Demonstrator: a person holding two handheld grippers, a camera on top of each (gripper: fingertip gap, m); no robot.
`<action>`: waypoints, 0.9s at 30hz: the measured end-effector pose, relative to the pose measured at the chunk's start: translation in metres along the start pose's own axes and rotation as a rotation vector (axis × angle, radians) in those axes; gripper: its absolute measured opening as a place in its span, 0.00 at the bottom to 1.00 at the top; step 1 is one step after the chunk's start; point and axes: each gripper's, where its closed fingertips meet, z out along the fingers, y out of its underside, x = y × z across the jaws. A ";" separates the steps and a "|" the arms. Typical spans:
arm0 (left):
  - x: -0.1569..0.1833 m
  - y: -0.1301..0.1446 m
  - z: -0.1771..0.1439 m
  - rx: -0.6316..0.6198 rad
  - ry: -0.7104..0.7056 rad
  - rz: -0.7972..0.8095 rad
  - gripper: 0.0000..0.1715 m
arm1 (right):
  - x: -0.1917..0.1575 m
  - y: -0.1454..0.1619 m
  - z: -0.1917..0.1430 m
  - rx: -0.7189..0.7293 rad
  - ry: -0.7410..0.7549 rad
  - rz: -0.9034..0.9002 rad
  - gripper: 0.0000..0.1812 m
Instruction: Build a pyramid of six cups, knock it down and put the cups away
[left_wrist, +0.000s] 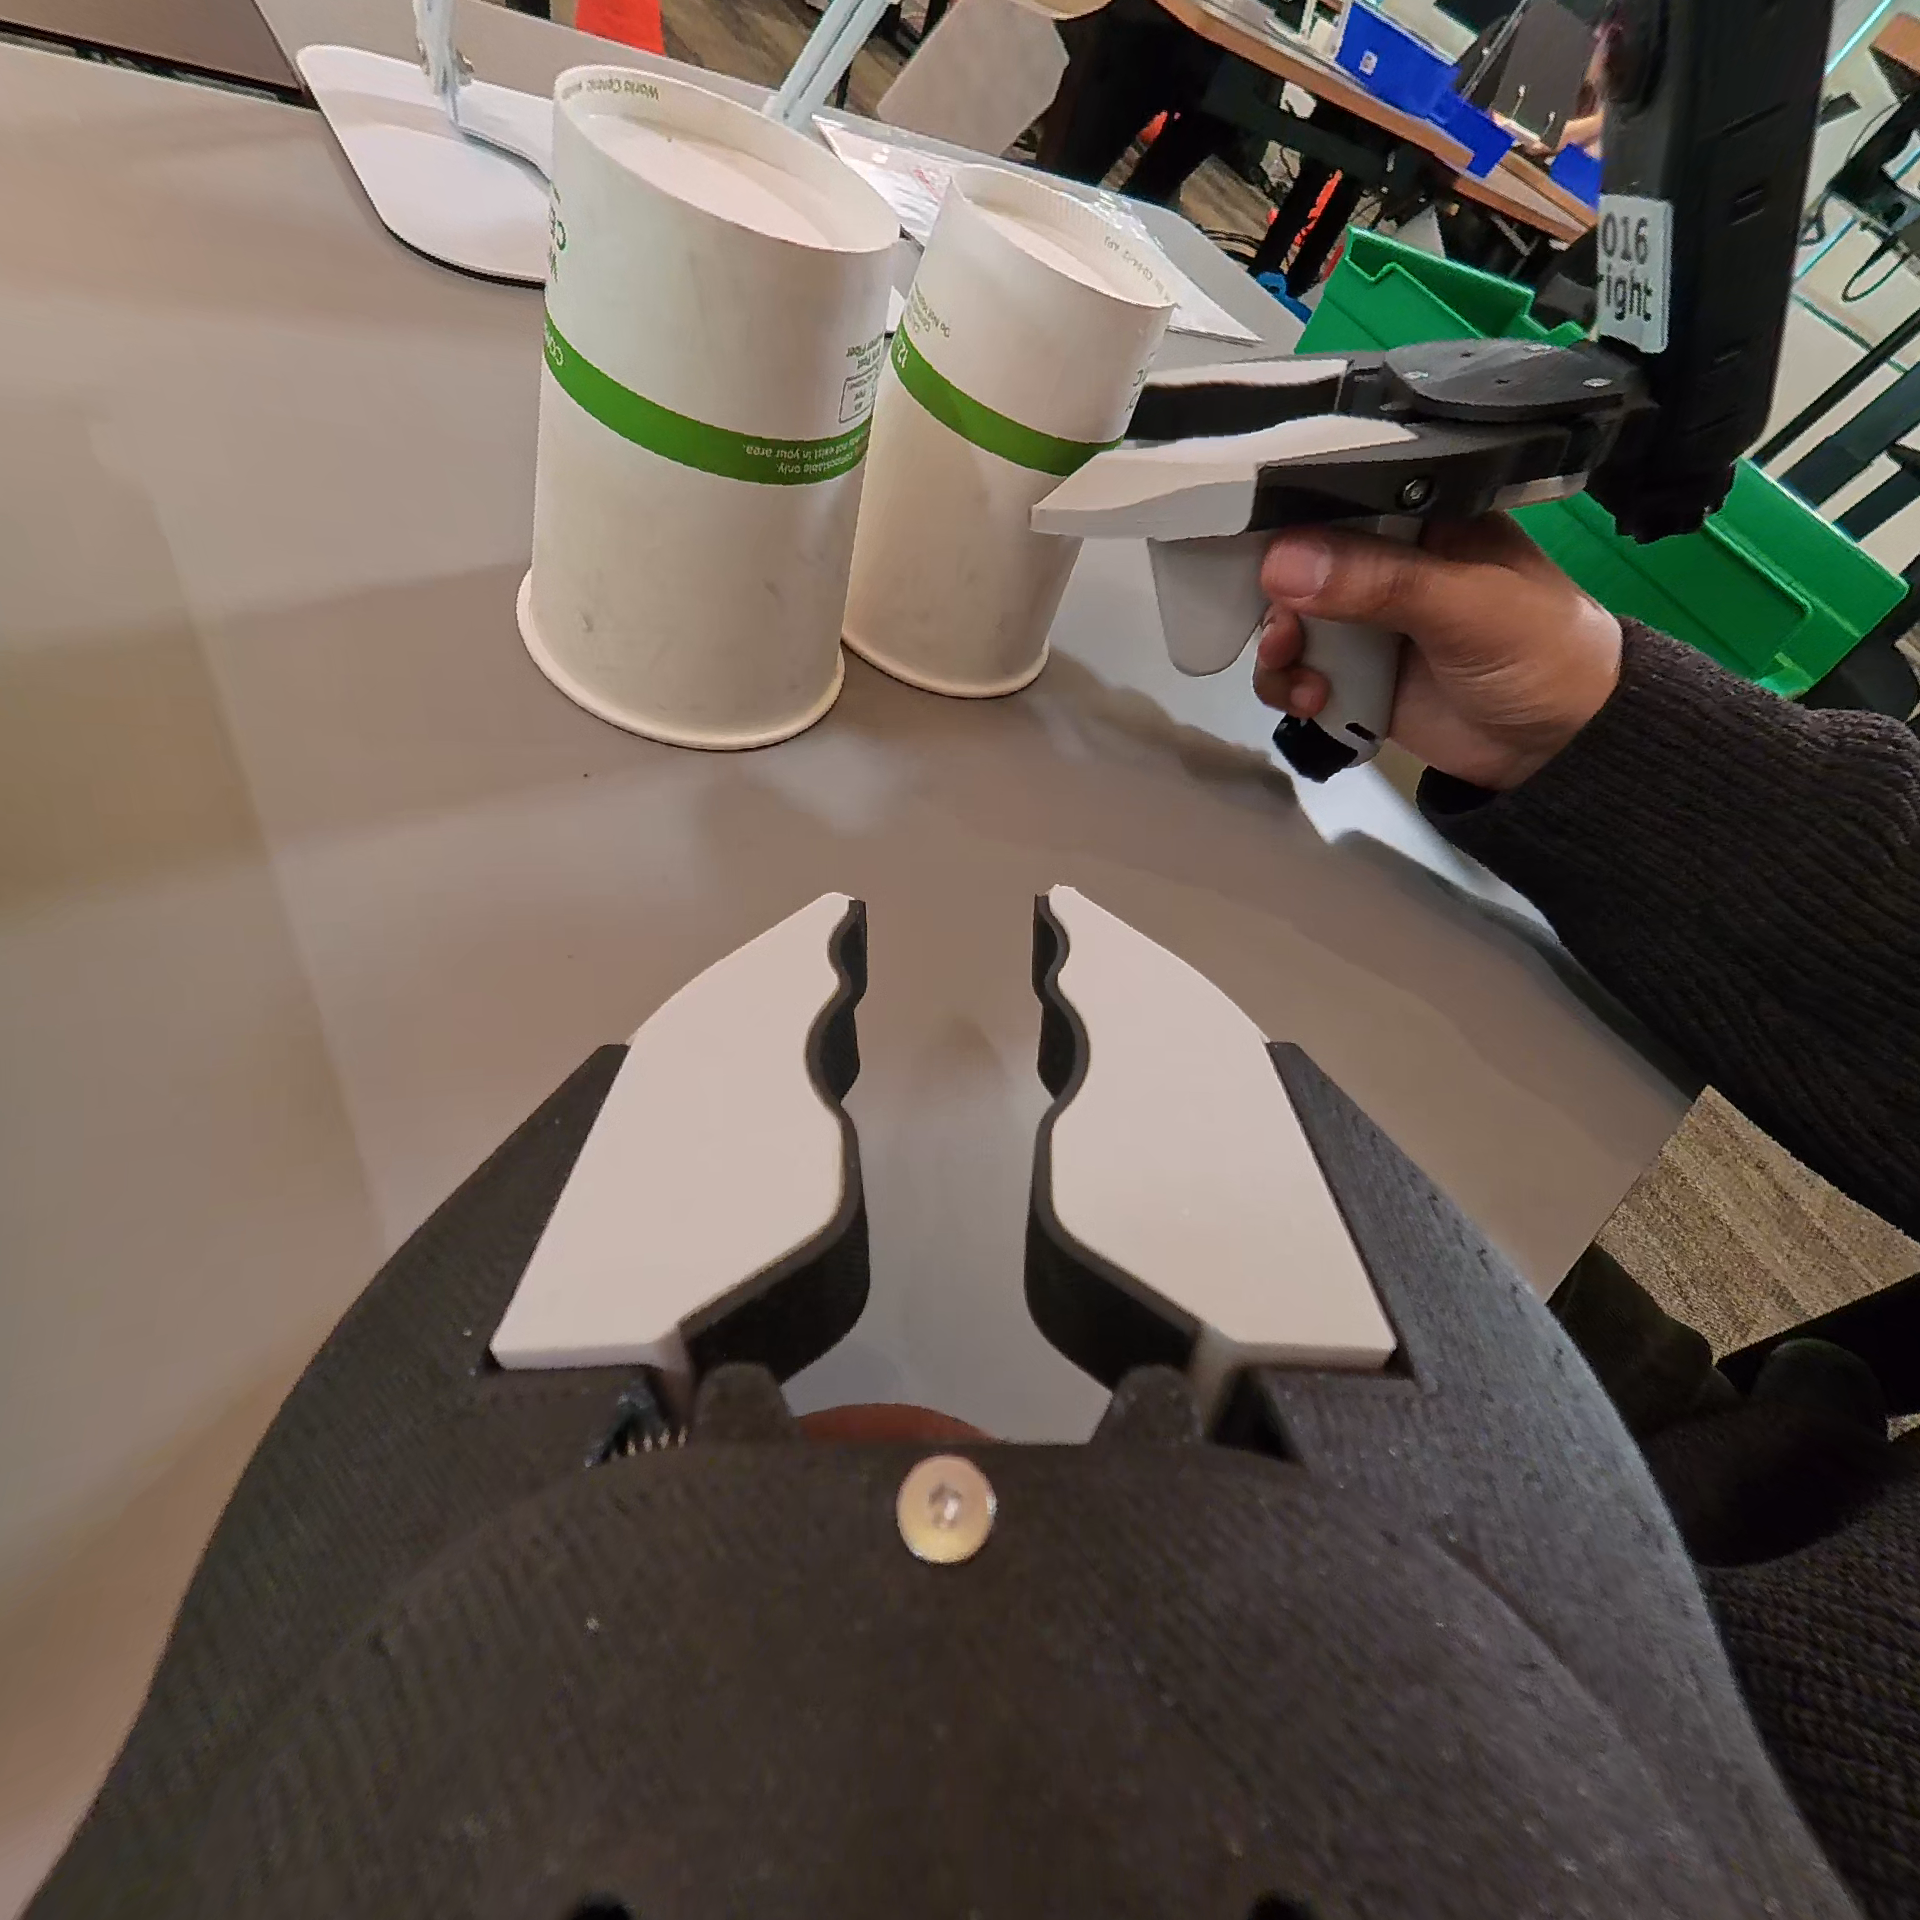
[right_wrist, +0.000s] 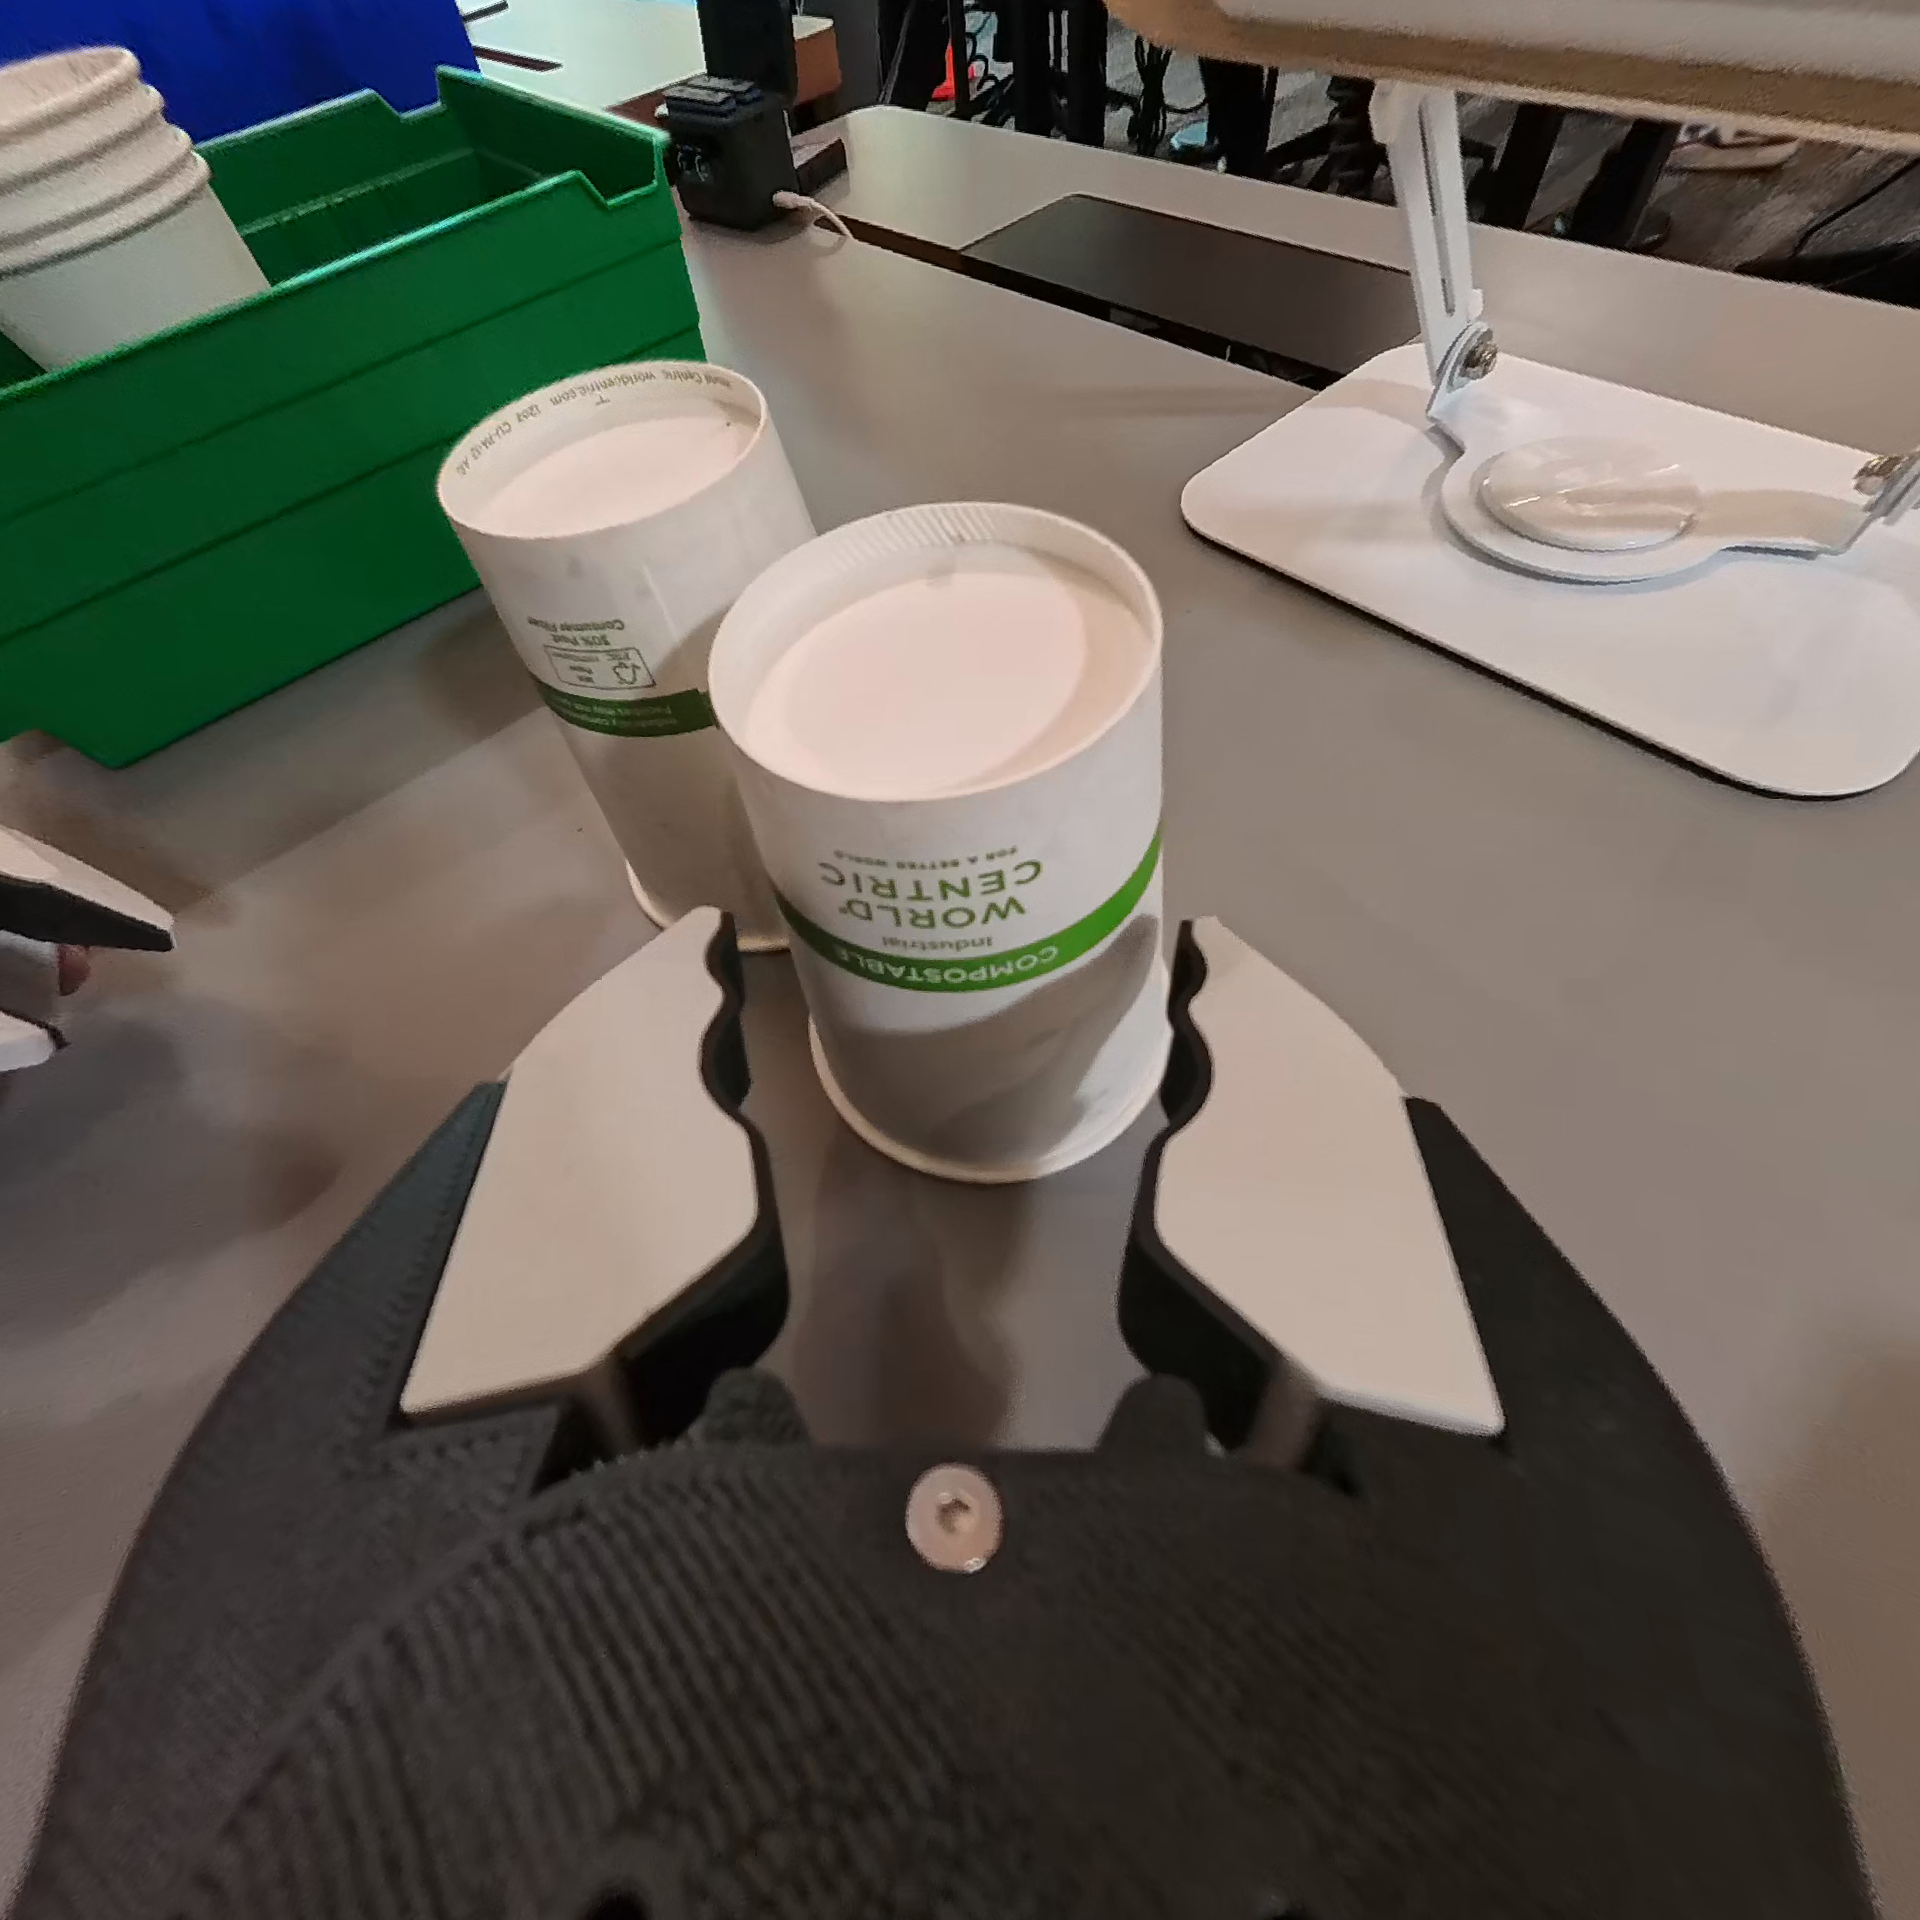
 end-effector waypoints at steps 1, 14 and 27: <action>0.000 0.000 0.000 0.001 0.000 0.000 0.18 | 0.000 -0.001 -0.001 0.006 -0.001 0.001 0.45; 0.027 -0.016 -0.001 0.076 0.129 0.038 0.18 | 0.000 -0.006 -0.020 0.033 0.004 -0.001 0.53; -0.079 -0.120 -0.129 0.250 -0.243 0.462 0.07 | -0.034 0.016 -0.083 0.100 -0.060 0.074 0.51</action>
